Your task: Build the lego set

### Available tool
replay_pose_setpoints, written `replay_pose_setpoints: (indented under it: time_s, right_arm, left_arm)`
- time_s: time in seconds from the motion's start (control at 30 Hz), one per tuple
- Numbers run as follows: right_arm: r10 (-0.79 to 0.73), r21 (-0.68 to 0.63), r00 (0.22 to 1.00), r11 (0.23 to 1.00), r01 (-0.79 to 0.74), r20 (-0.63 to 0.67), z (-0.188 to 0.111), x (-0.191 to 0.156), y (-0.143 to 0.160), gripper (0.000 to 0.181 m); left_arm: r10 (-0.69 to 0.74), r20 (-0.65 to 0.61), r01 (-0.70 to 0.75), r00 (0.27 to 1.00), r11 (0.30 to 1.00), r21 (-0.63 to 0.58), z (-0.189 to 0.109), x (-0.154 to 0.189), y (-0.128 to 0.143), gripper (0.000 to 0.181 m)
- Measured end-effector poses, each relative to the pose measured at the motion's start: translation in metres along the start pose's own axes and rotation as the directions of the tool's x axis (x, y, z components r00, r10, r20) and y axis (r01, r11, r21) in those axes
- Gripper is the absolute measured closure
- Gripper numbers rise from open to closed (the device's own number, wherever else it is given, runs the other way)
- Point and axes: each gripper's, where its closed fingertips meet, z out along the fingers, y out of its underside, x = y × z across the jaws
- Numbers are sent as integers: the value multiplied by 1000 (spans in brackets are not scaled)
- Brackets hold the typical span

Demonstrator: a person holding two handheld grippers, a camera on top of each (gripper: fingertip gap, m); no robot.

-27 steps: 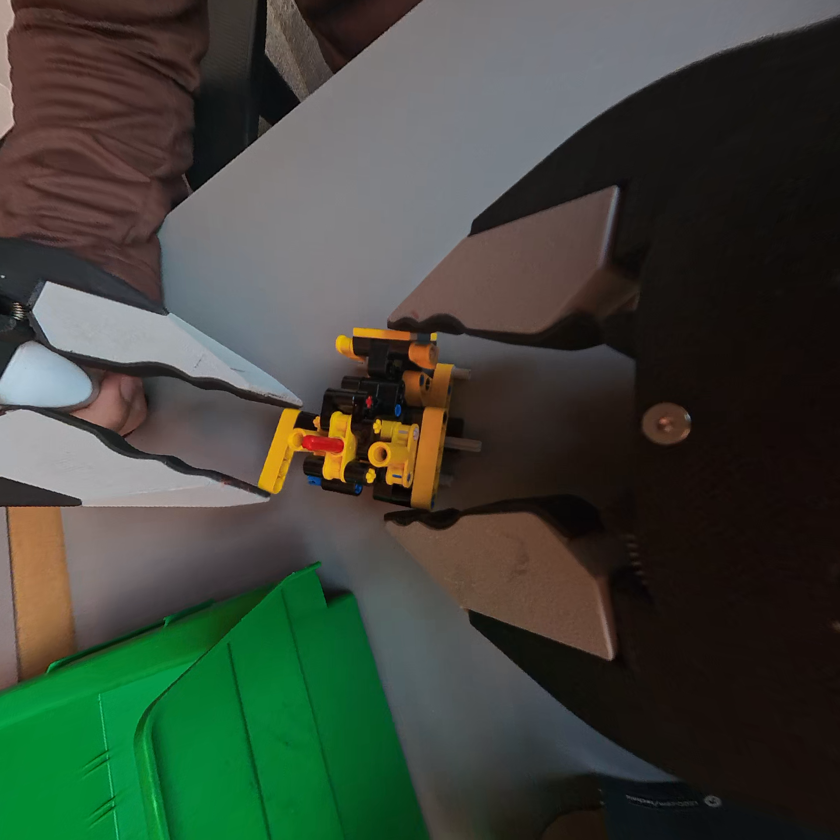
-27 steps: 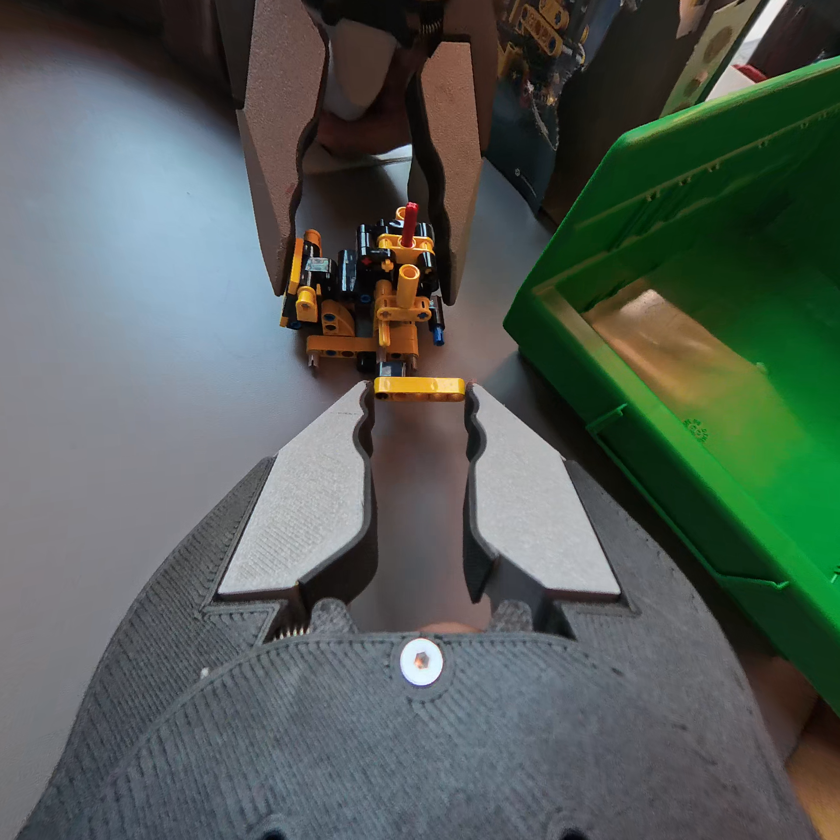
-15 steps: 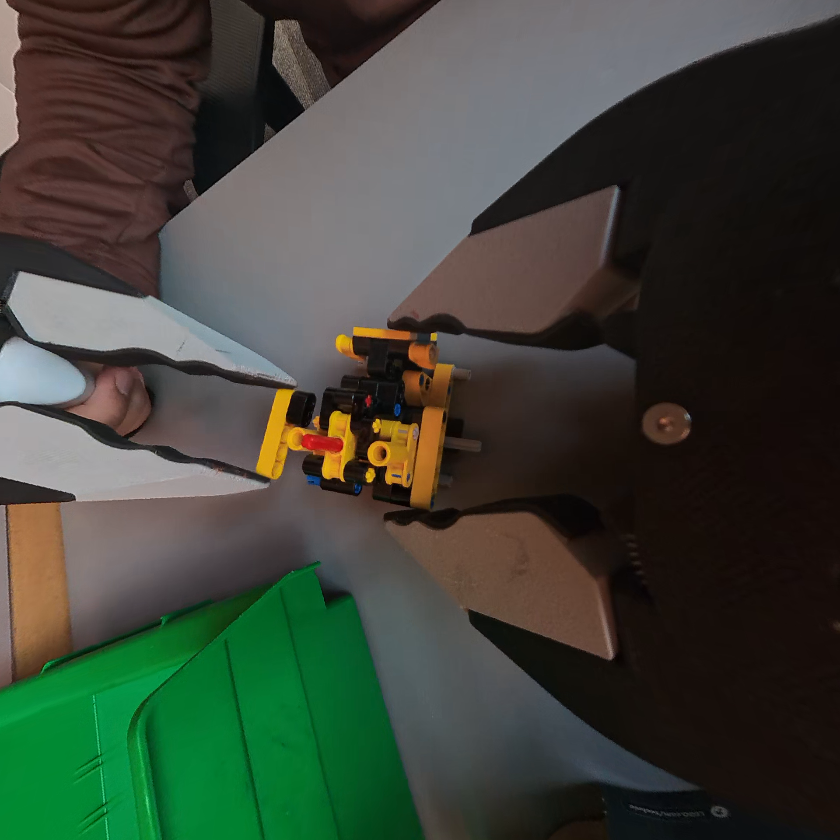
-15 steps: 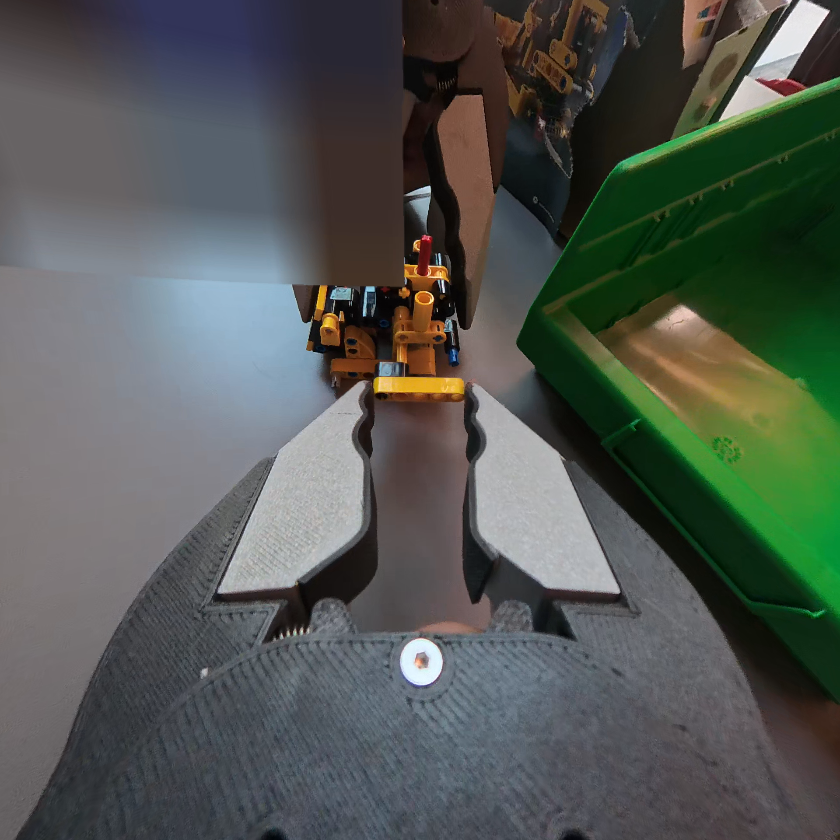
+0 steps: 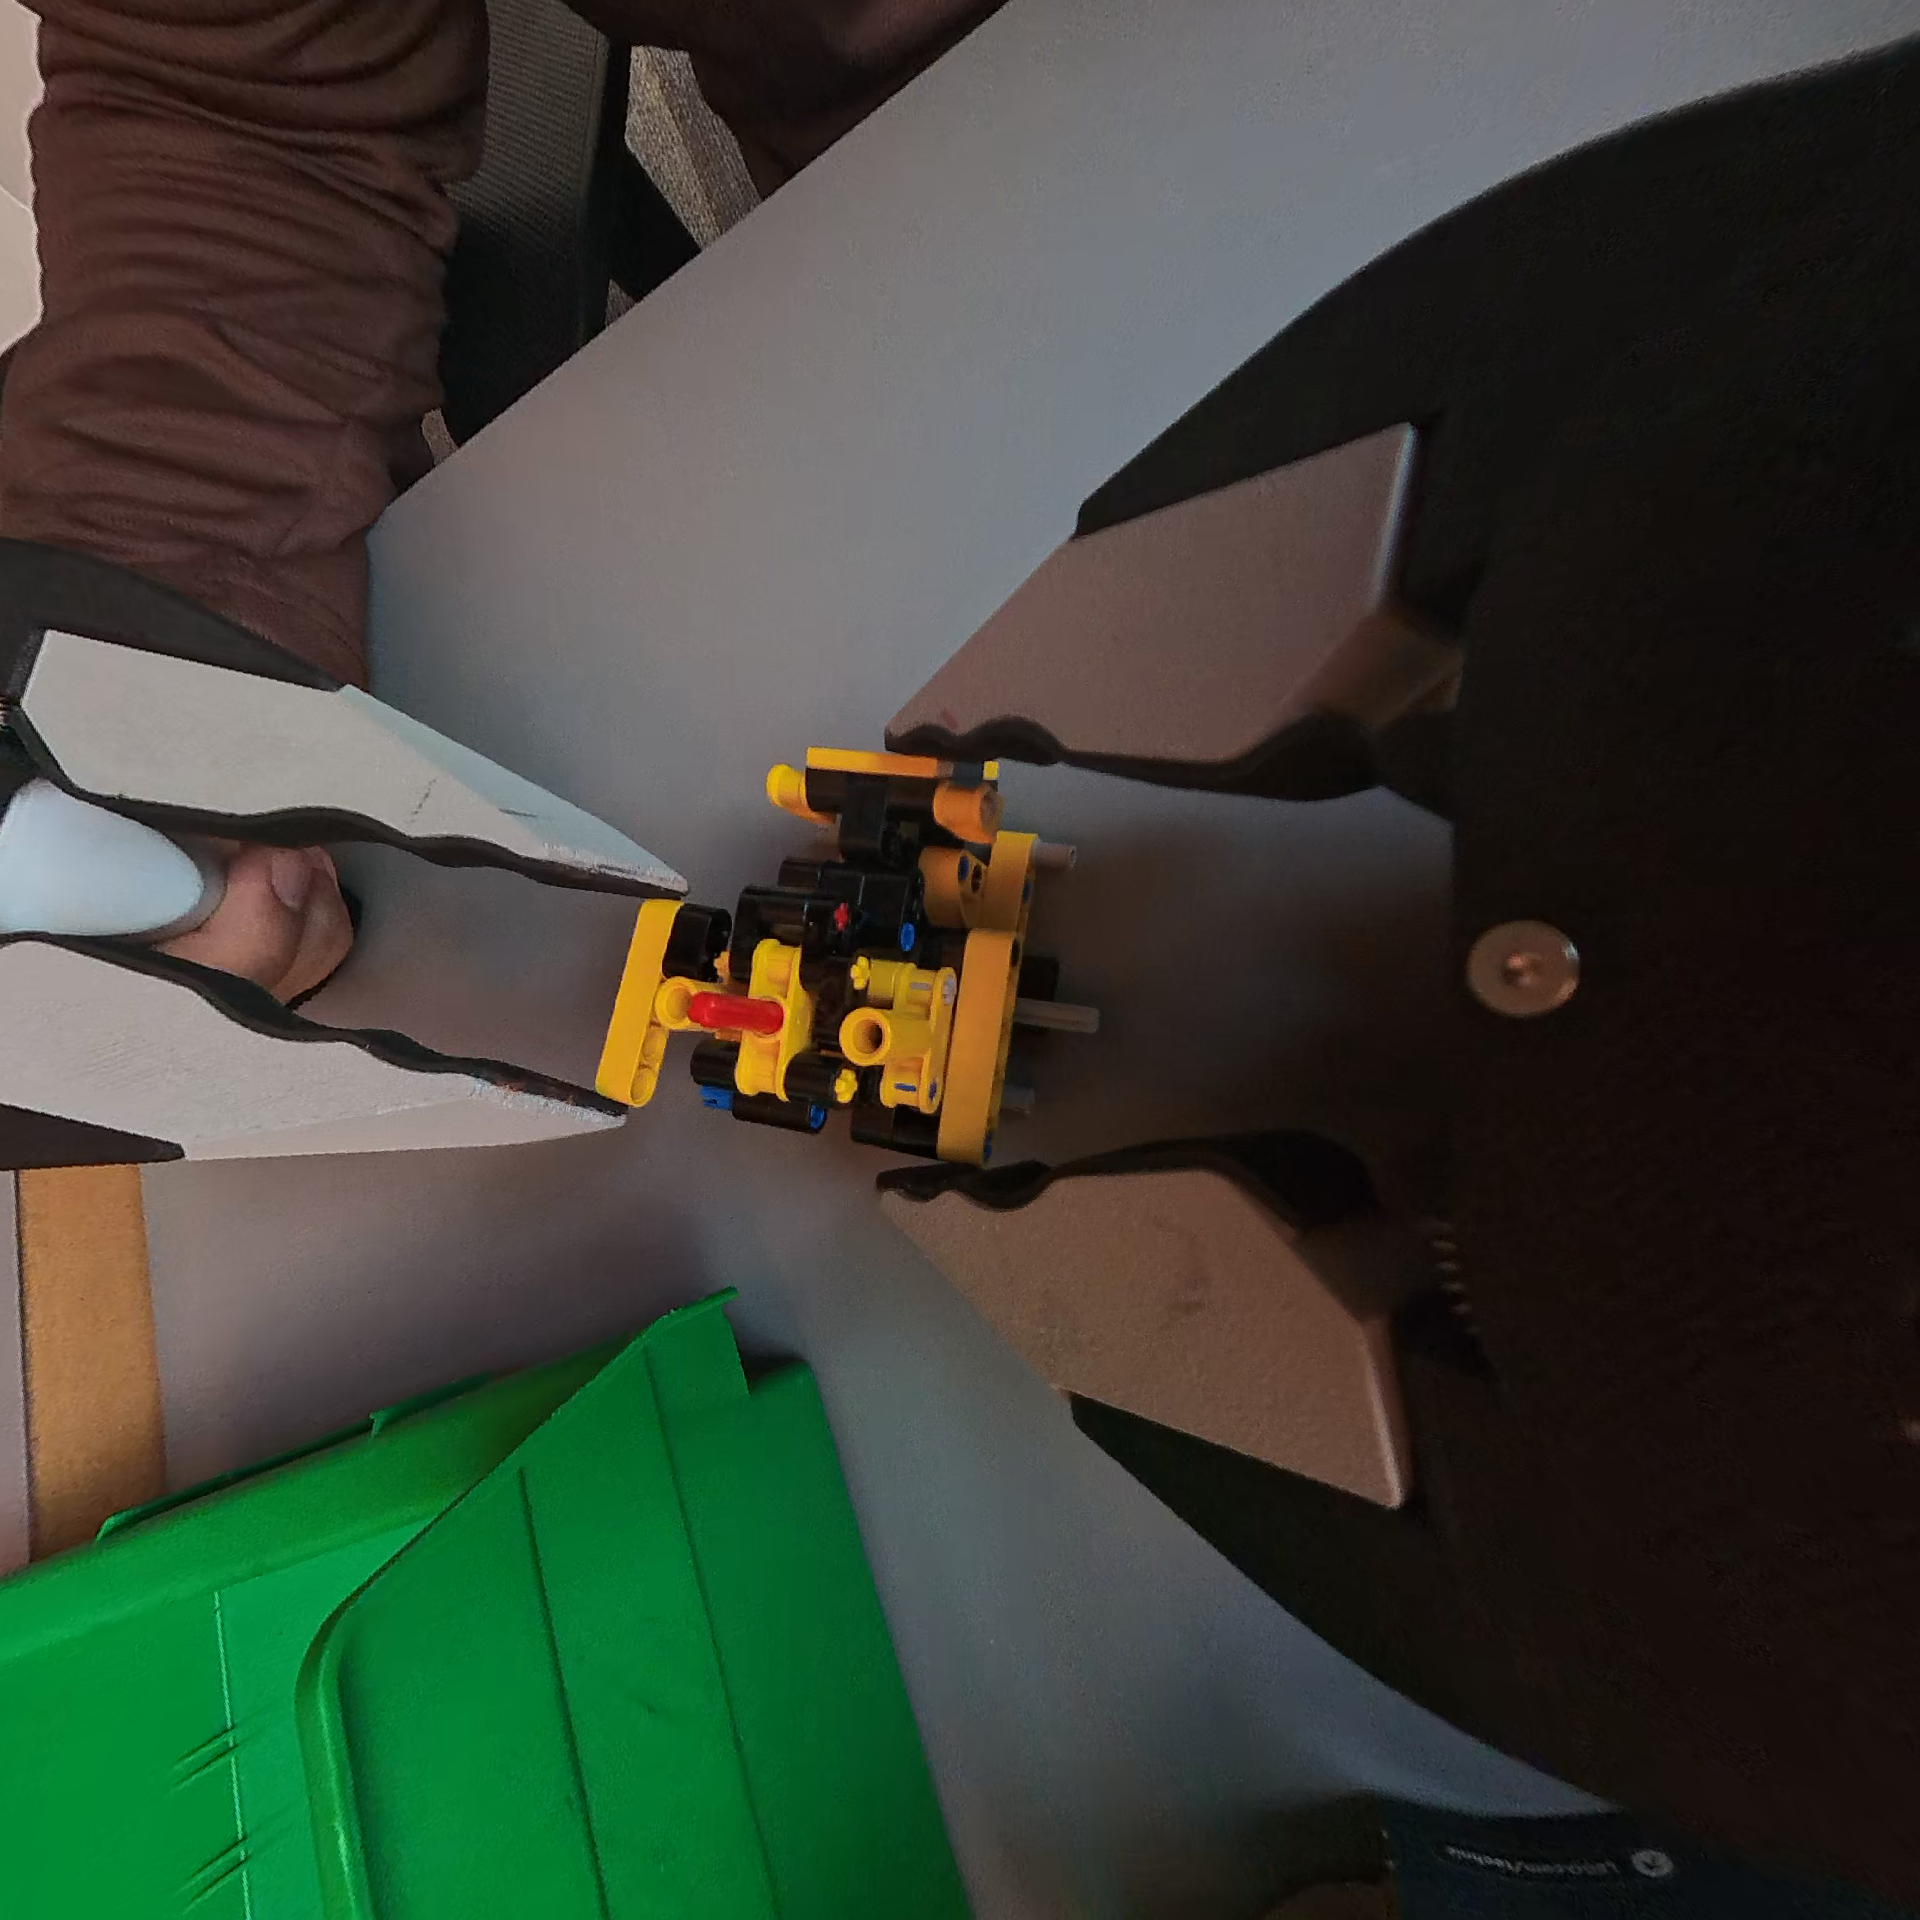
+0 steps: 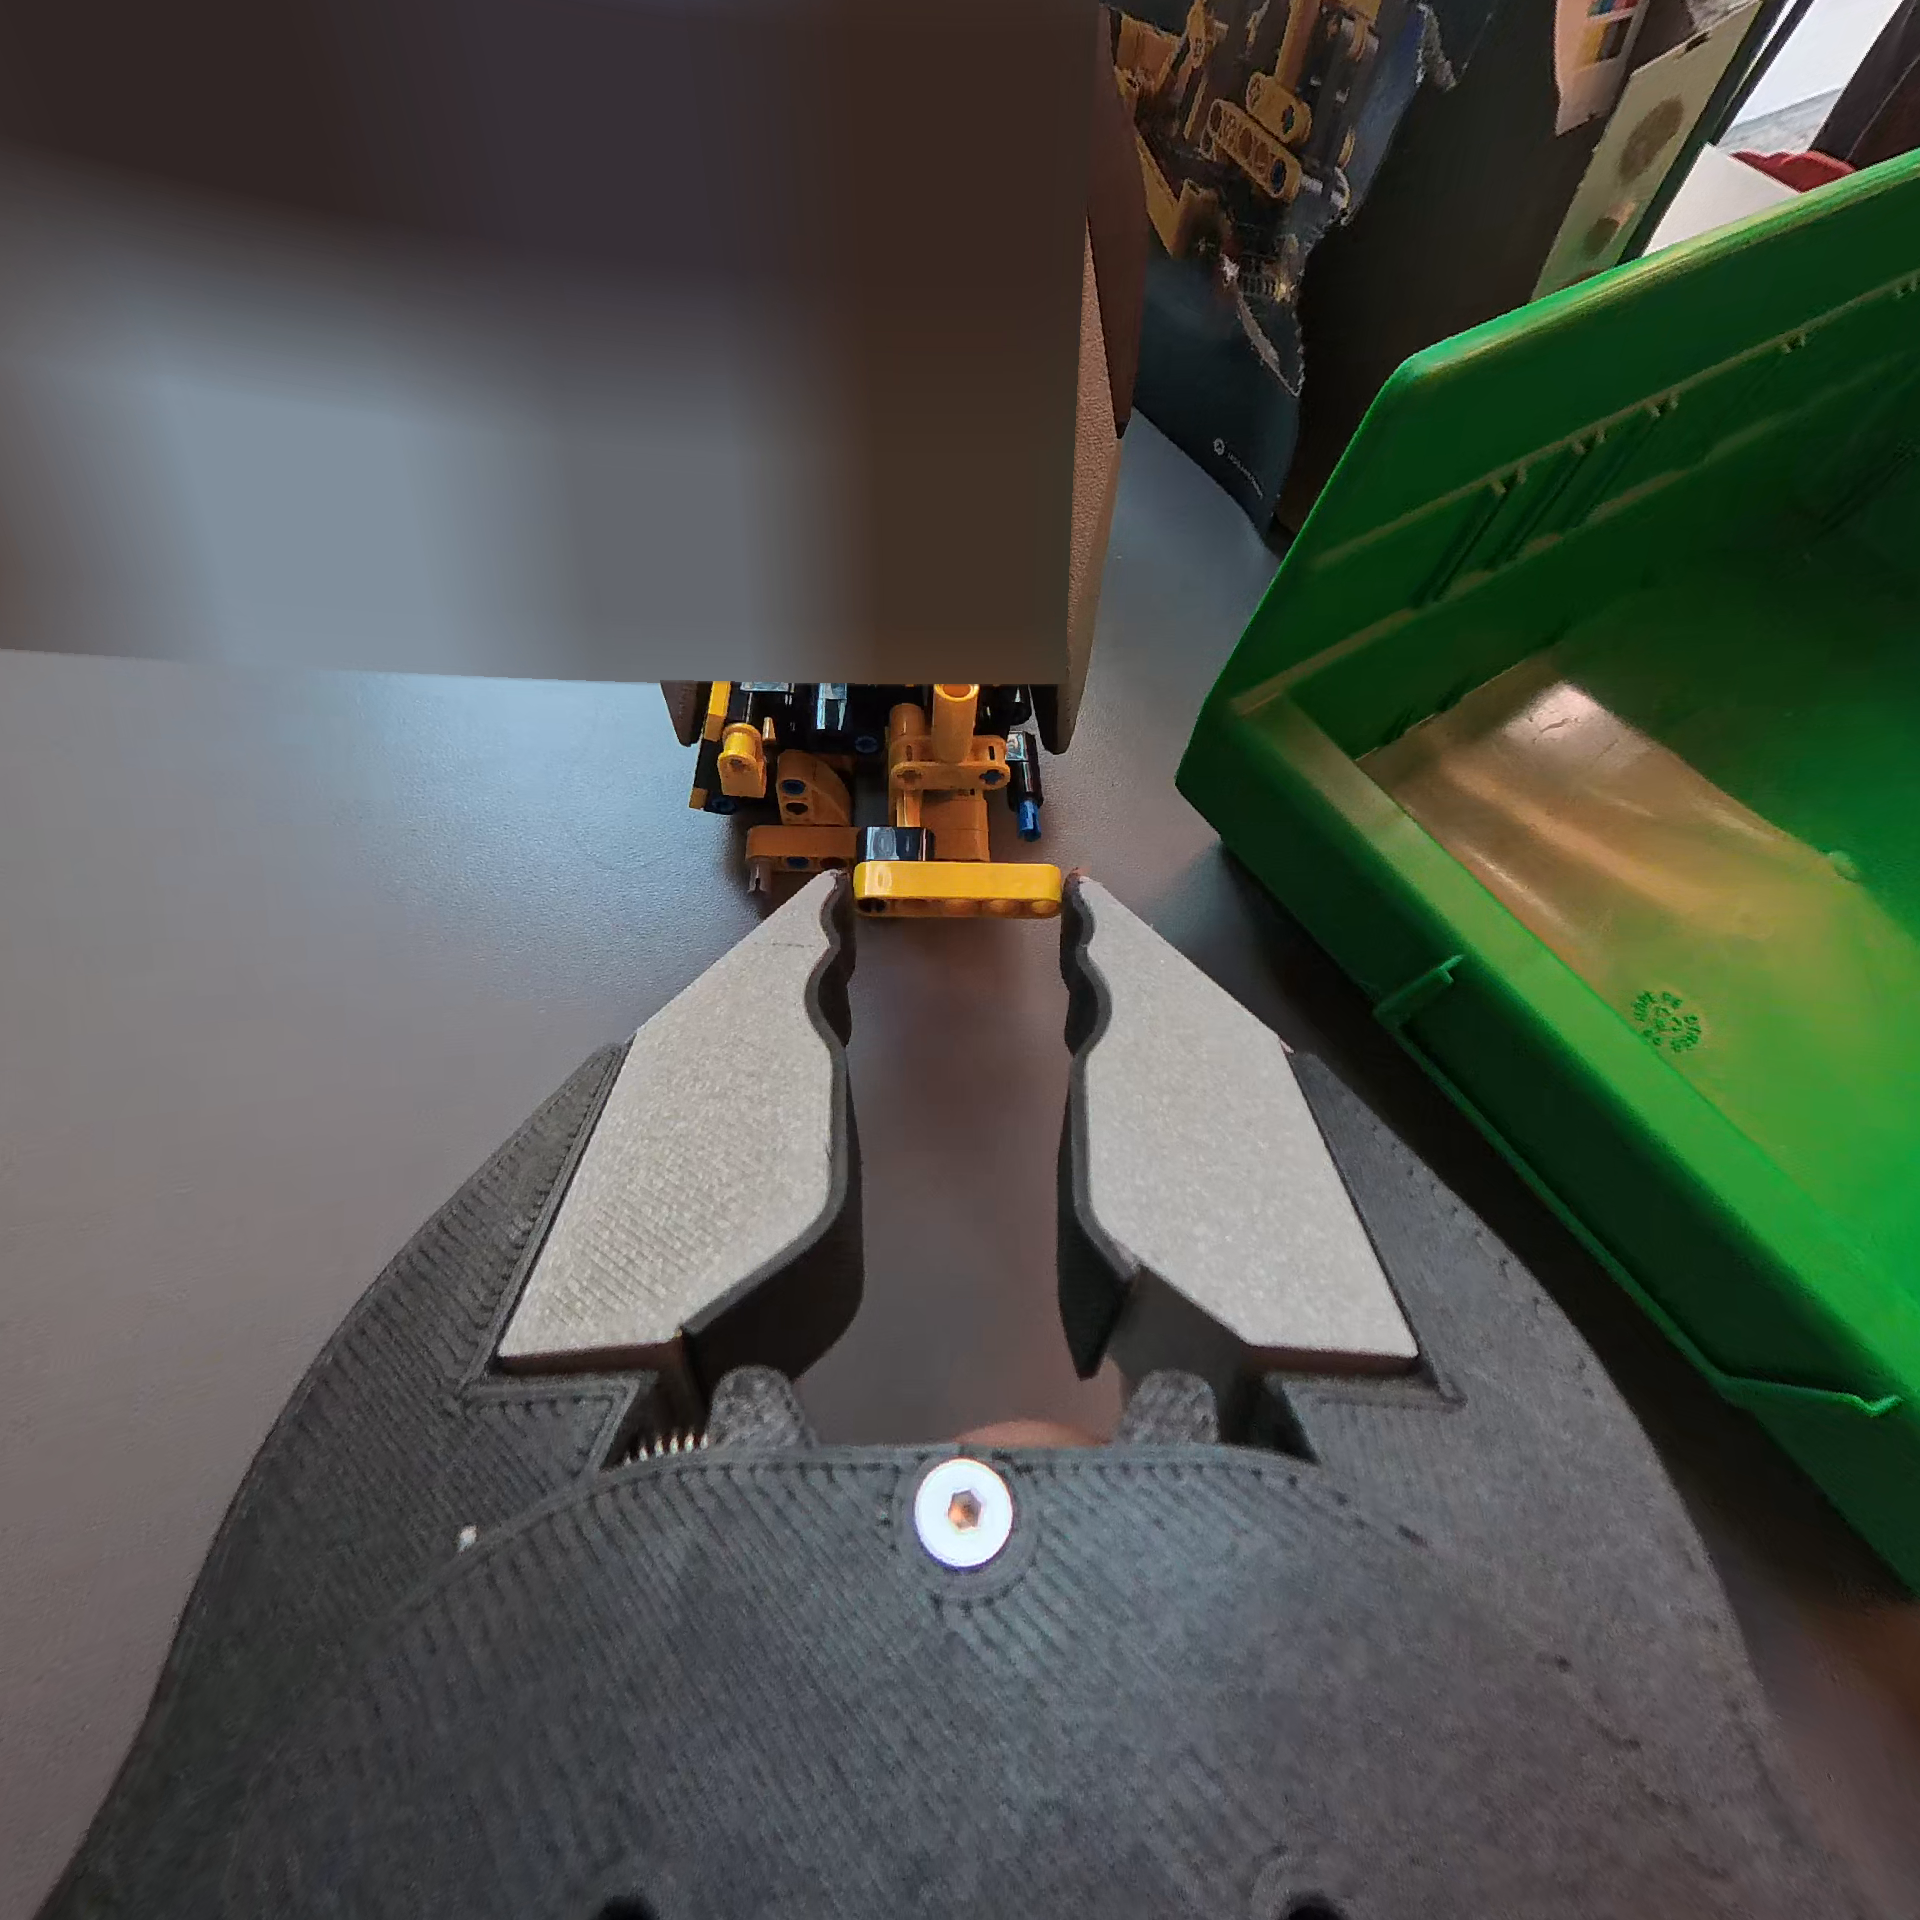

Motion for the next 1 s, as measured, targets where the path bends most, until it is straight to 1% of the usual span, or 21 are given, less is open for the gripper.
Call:
replay_pose_setpoints:
  time_s: [0.27, 0.47, 1.0]
  right_arm:
    - [-12, -14, 1000, 1000, 12, 1, 2, -2, 1, 144]
    - [-2, 6, 1000, 1000, 2, 1, 1, -2, -2, 144]
    - [0, -25, 1000, 1000, 0, 0, 4, -1, 1, 145]
  left_arm:
    - [-1, 0, 1, 1000, 1000, 0, 0, 0, 0, 105]
    - [-3, 4, 3, 1000, 1000, 0, 0, 0, 0, 105]
    - [-10, 10, 10, 1000, 1000, -1, 1, -1, 0, 105]
